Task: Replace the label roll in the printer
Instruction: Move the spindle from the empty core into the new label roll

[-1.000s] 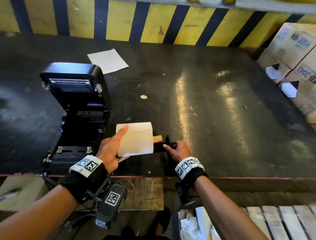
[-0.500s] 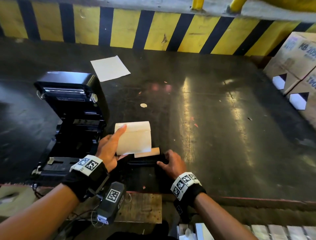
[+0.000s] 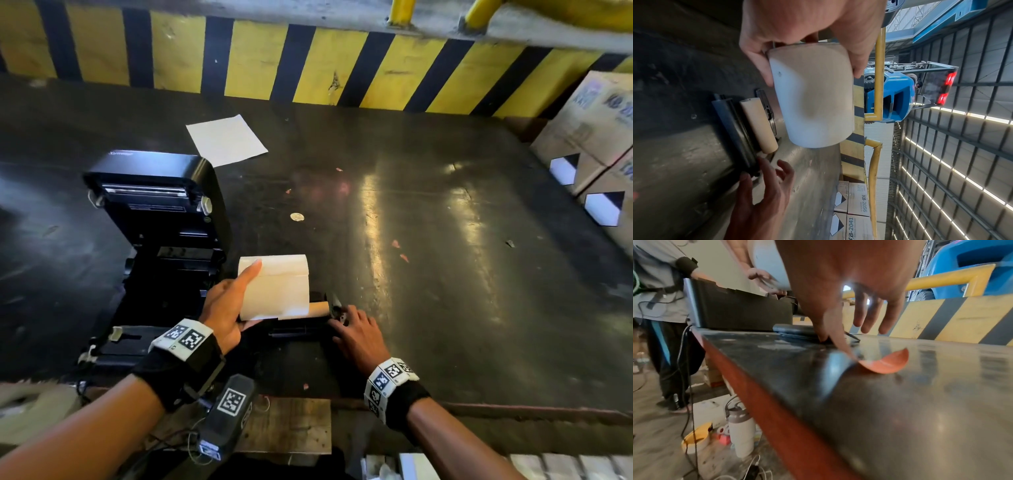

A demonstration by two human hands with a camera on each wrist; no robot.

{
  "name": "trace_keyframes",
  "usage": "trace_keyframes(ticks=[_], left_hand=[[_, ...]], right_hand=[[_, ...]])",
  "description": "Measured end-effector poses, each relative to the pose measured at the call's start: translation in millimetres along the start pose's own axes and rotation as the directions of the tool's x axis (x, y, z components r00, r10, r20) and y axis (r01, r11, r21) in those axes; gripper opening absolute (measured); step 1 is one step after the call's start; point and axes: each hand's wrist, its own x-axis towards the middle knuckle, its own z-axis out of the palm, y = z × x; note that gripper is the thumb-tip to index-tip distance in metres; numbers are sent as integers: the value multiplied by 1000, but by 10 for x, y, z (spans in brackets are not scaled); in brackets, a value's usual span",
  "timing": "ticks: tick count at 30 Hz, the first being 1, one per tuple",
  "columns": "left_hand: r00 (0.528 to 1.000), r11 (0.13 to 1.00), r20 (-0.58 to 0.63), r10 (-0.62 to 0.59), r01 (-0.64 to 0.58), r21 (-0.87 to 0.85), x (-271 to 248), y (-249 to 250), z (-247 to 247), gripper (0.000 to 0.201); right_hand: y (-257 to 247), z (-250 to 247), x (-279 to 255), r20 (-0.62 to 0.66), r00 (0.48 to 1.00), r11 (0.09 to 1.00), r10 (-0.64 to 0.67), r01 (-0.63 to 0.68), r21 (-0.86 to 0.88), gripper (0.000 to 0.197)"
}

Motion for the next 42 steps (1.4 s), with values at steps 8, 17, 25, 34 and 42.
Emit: trace_keyframes(ticks=[8, 17, 25, 34, 42], left_hand=[[998, 1000, 52, -18, 19, -20, 120, 50, -100, 35], [992, 991, 125, 7, 10, -133, 219, 92, -48, 32], [984, 991, 176, 30, -7, -134, 291, 85, 118, 41], [985, 989, 128, 112, -98, -112, 264, 46, 256, 49], [991, 978, 70, 112, -97, -187, 171, -40, 286, 50]], right_hand=[[68, -92, 10, -93, 990, 987, -104, 114, 115, 24], [495, -854, 22, -162, 876, 440, 454, -63, 896, 17], [573, -920, 92, -40, 896, 125, 442, -18, 992, 17], [735, -1170, 296, -23, 931, 128, 365, -26, 991, 16], [466, -1178, 463, 25, 996, 204, 80, -41, 978, 16]])
